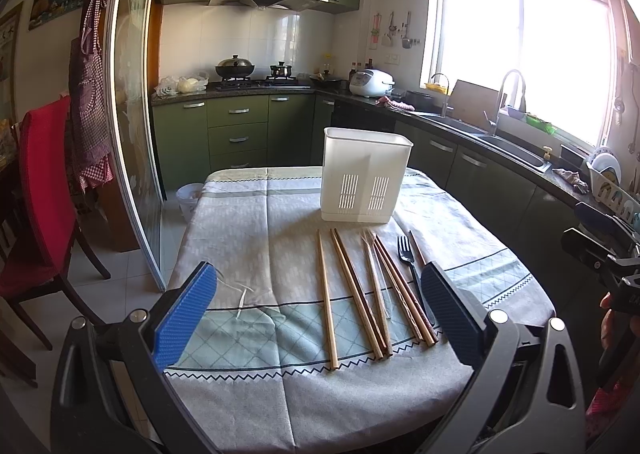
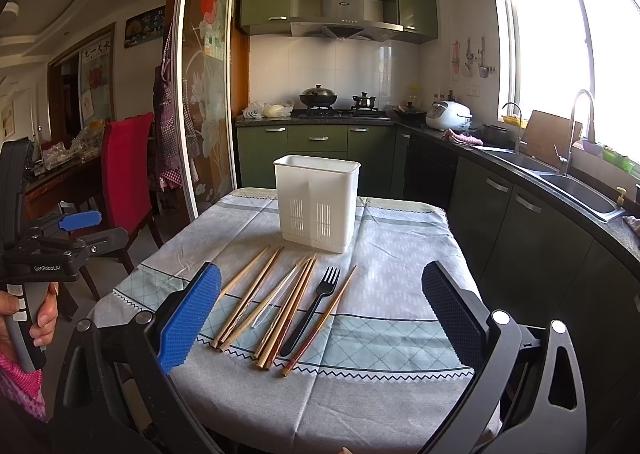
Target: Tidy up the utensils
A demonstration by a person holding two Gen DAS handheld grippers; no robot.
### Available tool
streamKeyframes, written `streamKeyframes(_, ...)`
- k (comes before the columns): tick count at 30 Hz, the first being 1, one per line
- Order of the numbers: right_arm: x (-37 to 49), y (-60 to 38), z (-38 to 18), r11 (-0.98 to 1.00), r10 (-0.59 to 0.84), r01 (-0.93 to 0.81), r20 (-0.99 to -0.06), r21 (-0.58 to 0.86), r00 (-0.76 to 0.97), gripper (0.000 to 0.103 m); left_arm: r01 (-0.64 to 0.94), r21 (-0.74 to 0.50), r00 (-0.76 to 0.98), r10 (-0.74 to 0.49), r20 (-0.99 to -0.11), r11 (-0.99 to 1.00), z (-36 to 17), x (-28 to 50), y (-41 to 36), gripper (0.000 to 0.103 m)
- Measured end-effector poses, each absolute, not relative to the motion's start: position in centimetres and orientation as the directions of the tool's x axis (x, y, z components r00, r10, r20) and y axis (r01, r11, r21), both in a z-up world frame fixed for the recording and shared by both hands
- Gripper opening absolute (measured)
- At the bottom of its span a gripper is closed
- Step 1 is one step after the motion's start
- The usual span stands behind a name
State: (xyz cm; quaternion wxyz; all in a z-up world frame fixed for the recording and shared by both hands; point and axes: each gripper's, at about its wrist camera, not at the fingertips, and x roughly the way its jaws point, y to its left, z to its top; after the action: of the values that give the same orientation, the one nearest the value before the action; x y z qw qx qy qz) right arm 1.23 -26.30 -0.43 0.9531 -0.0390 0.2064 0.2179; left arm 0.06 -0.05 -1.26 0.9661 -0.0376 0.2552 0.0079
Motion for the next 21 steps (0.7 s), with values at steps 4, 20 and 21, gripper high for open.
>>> streamKeyframes(4, 1.34, -26.27, -0.44, 0.903, 0.398, -0.430, -0.410, 0.015, 0.820, 0.099, -0.032, -0.072, 0.868, -0.008, -0.496, 0.997, -0.63, 0.02, 0.02, 0.097)
streamKeyframes(20, 1.64, -26.73, -0.93, 0.903, 0.396, -0.429, -0.417, 0.016, 0.818, 0.099, -0.031, -0.076, 0.864, -0.012, -0.503, 0.997, -0.64, 0.08, 0.01, 0.097)
streamKeyframes(21, 1.65, -26.73, -0.97, 0.903, 0.396, -0.429, -0.417, 0.015, 0.818, 0.099, -0.031, -0.077, 0.864, -0.012, -0.503, 0.997, -0.64, 0.10, 0.04, 0.097)
